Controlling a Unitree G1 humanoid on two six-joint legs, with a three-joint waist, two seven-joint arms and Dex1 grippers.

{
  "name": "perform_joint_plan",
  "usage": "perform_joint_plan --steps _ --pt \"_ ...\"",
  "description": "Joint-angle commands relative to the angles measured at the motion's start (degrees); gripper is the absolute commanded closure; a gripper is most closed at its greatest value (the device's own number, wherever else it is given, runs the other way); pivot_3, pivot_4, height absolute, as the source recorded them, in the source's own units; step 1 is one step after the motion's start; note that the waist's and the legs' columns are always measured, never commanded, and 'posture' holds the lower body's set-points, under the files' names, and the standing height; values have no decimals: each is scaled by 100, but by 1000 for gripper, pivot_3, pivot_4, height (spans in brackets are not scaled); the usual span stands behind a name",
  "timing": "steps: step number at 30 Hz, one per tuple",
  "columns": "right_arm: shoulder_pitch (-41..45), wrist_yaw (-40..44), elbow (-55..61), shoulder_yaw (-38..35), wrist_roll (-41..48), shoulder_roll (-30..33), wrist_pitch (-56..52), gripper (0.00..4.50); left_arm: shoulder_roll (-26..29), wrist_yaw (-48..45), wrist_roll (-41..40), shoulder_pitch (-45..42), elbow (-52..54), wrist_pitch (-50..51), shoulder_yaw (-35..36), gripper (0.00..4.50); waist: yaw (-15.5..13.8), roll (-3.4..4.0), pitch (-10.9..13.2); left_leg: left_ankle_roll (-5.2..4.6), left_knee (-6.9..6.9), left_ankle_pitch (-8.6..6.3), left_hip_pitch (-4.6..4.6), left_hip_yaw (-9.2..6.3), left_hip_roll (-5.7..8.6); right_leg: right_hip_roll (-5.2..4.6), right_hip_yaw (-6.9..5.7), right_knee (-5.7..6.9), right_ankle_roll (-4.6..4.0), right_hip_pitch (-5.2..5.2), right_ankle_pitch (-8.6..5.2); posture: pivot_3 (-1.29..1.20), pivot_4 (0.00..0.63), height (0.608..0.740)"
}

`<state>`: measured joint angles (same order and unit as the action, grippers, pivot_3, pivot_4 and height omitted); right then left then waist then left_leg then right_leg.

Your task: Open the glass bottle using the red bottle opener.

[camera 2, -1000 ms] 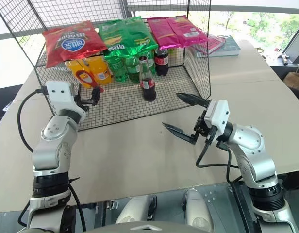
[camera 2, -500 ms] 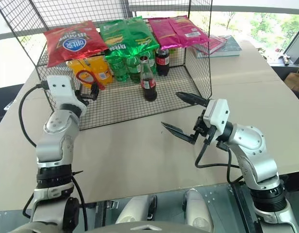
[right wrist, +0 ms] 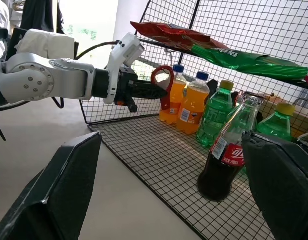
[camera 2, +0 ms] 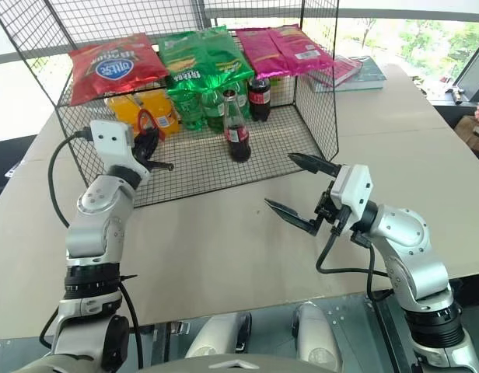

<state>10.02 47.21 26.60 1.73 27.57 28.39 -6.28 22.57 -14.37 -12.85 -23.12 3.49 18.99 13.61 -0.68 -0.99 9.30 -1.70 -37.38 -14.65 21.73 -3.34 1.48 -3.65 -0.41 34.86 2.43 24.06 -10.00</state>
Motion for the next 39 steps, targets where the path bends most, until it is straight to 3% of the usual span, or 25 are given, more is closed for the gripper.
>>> perform_joint_plan --steps 1,10,16,23,39 --pt "-44 -7 263 -113 35 29 107 0 166 -657 -638 150 447 2 246 4416 3 0 0 0 0 0 0 0 -1 0 0 0 0 0 0 0 150 740" --pt "18 -60 219 -55 86 52 -107 0 626 -1783 -1526 212 519 314 340 4416 -15 0 0 -1 -1 0 1 0 -1 -2 -1 -2 0 -2 0 0 150 740" --pt "14 -527 256 73 -345 71 -492 0 721 -1970 -1941 181 426 641 509 4416 -14 0 0 0 -1 0 2 0 0 -3 -1 -3 2 -1 -2 0 150 740" --pt "-9 -633 361 398 -902 310 -810 0 713 -1698 -2534 11 449 1596 623 4416 -11 0 0 1 -2 0 3 -2 3 -4 -1 -2 4 -1 -3 0 150 740" --pt "-250 -842 508 522 -1506 337 -949 0 555 31 -4421 -779 188 3809 1644 4416 9 -3 0 21 -4 12 1 -5 4 -3 -2 1 4 -1 -3 0 150 740"
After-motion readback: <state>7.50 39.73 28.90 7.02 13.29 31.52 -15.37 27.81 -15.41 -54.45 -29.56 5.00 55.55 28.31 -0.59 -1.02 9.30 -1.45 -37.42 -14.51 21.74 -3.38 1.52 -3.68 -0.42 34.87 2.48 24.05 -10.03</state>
